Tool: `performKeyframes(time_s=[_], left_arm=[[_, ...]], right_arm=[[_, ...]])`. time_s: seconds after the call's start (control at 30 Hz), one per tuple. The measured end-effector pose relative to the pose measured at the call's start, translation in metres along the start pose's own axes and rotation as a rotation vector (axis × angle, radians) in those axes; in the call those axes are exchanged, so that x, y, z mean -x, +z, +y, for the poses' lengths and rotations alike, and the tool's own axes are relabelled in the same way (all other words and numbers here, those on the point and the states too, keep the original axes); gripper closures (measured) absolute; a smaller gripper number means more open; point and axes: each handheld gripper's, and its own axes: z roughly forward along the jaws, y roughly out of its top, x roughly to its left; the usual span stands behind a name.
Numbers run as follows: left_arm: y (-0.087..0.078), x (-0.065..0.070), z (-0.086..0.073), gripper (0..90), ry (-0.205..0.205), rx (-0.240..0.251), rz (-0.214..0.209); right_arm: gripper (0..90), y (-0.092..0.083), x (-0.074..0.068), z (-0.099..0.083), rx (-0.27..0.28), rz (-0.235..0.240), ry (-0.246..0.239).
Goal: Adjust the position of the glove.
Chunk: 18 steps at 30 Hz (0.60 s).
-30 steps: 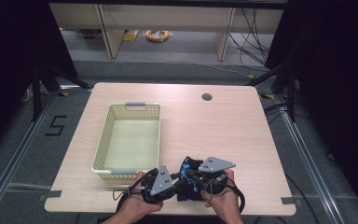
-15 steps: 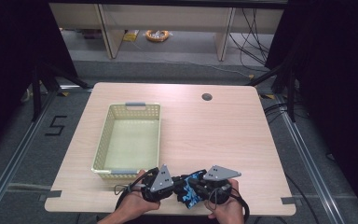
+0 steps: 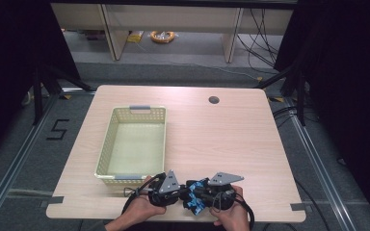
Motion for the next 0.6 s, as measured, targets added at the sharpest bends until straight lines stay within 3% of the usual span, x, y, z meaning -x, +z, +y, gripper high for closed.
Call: performKeyframes(time_s=[0.03,0.07,0.1,0.13,0.2,0.23,0.27,0.33,0.37,0.4,0.43,0.5,0.6], left_arm=[[0.000,-0.001,0.000,81.3,-0.003,-0.013,-0.017],[0.002,0.002,-0.002,81.0,-0.034,0.017,-0.004],[0.001,0.001,-0.002,80.6,-0.026,0.008,-0.005],[-0.001,-0.001,-0.001,79.6,-0.010,-0.011,-0.010],[0.000,-0.002,-0.001,79.1,0.000,-0.006,-0.011],[0.000,-0.001,-0.002,78.1,-0.029,0.007,-0.003],[0.000,-0.002,-0.002,77.3,-0.029,0.003,-0.004],[-0.002,-0.005,-0.002,76.1,0.004,-0.011,-0.005],[-0.002,-0.003,-0.002,75.5,-0.029,-0.009,-0.001],[-0.001,-0.003,-0.003,75.5,-0.035,-0.003,0.000],[-0.001,-0.002,-0.003,75.8,-0.043,0.003,-0.002],[-0.001,-0.003,-0.003,77.1,-0.020,-0.009,-0.006],[-0.001,-0.003,-0.003,79.0,-0.022,-0.024,-0.008]], right_arm=[[80.5,-0.002,-0.001,0.001,0.014,-0.007,-0.001],[80.3,-0.005,0.000,0.002,0.025,-0.001,-0.009],[79.7,-0.010,0.002,0.005,0.036,-0.015,-0.019],[79.2,-0.020,0.006,0.007,0.044,-0.067,-0.032],[78.7,-0.024,0.013,0.007,0.042,-0.058,-0.054],[78.1,-0.030,0.014,0.006,0.042,-0.105,-0.015],[76.8,-0.036,0.022,0.003,0.035,-0.126,-0.017],[76.5,-0.040,0.028,0.000,0.031,-0.141,-0.015],[74.9,-0.042,0.032,-0.003,0.019,-0.141,-0.015],[73.6,-0.042,0.035,-0.005,0.009,-0.135,-0.013],[71.0,-0.043,0.035,-0.008,-0.007,-0.125,0.036],[68.7,-0.041,0.036,-0.009,-0.017,-0.118,0.021],[68.7,-0.036,0.034,-0.008,-0.025,-0.096,-0.005]])
